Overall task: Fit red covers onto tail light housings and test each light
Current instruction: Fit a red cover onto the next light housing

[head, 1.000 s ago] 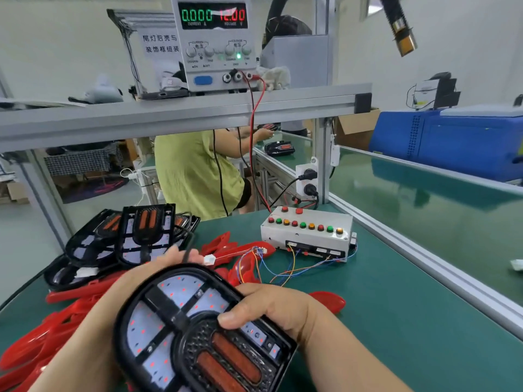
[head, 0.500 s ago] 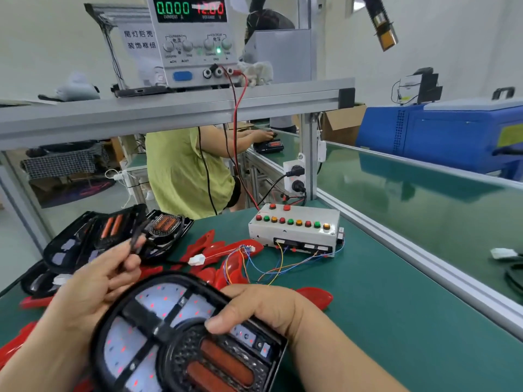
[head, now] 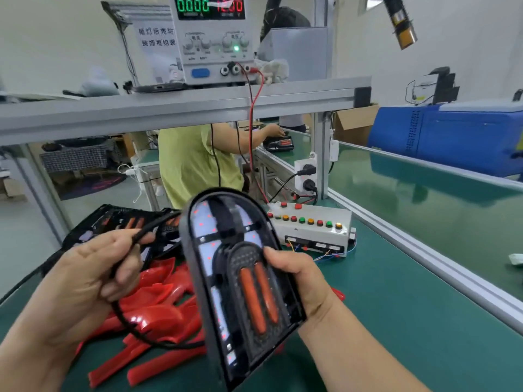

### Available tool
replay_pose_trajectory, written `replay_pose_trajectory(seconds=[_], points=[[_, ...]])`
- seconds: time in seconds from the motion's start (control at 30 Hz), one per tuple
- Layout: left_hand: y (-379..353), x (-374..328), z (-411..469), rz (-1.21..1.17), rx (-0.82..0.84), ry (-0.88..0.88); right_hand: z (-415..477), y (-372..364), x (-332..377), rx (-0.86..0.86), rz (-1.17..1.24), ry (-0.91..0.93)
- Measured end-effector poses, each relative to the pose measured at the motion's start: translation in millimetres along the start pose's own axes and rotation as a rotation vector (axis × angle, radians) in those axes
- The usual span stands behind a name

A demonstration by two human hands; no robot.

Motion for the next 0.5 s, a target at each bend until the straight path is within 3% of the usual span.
replay_pose_trajectory(seconds=[0.1, 0.23, 0.4, 0.5], points=[[5, -2, -7, 0.024, 0.026, 0.002, -1, 1, 9, 0.002, 0.019, 0.073], [3, -1, -16, 0.159, 0.072, 0.165, 1, 4, 16, -0.047, 0.090, 0.140], [-15, 16, -4, 0.436, -0.276, 0.163, 9, 7, 8, -0.223, 0.060, 0.101], [-30, 21, -3, 0.451, -0.404, 0.099, 17, 3, 1, -0.294, 0.052, 0.143]])
Point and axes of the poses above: each hand's wrist, its own z-axis towards the middle knuckle, its own y-axis out of the back of the hand, x = y × z, the point moved 2 cm from there along z, towards the middle knuckle, and after that the axes turned 3 degrees about y, right-handed, at the moved point
